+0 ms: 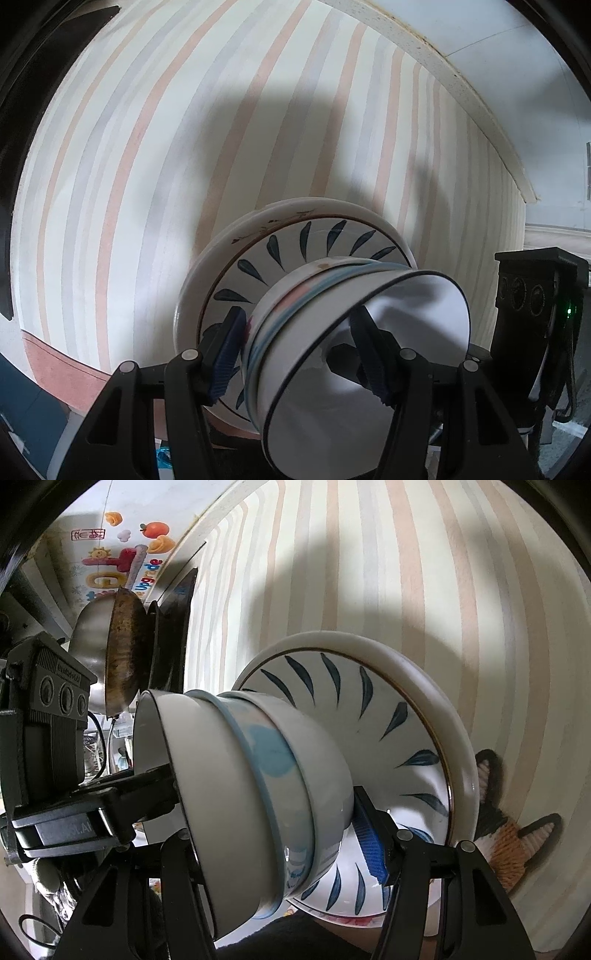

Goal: Organize plates and bowls
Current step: 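Lift the bowl stack onto the blue-striped plate and open both grippers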

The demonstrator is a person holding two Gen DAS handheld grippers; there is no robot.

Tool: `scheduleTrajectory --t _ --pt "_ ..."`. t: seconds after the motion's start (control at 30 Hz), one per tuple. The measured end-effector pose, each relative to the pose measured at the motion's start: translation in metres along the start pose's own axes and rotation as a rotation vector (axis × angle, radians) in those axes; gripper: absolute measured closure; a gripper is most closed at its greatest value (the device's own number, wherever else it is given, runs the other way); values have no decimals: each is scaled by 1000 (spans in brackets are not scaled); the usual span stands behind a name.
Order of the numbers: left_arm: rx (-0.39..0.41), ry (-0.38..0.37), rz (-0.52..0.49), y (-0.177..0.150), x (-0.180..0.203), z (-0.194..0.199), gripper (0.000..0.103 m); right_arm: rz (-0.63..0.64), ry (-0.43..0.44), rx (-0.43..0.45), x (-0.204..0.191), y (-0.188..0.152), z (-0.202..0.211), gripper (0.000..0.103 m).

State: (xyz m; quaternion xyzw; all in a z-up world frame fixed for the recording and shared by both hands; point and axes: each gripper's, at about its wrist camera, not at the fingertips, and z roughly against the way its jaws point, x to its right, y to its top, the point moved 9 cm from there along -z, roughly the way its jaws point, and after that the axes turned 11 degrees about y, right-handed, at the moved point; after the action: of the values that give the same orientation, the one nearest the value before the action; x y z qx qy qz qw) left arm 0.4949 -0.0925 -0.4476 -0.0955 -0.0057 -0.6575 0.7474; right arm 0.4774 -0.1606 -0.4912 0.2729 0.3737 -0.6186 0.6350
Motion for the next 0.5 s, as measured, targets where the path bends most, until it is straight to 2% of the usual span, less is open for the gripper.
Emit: scheduleTrajectory --t 0.5 --pt "21 30 -11 -3 7 7 47 -4 -27 -1 0 0 4 41"
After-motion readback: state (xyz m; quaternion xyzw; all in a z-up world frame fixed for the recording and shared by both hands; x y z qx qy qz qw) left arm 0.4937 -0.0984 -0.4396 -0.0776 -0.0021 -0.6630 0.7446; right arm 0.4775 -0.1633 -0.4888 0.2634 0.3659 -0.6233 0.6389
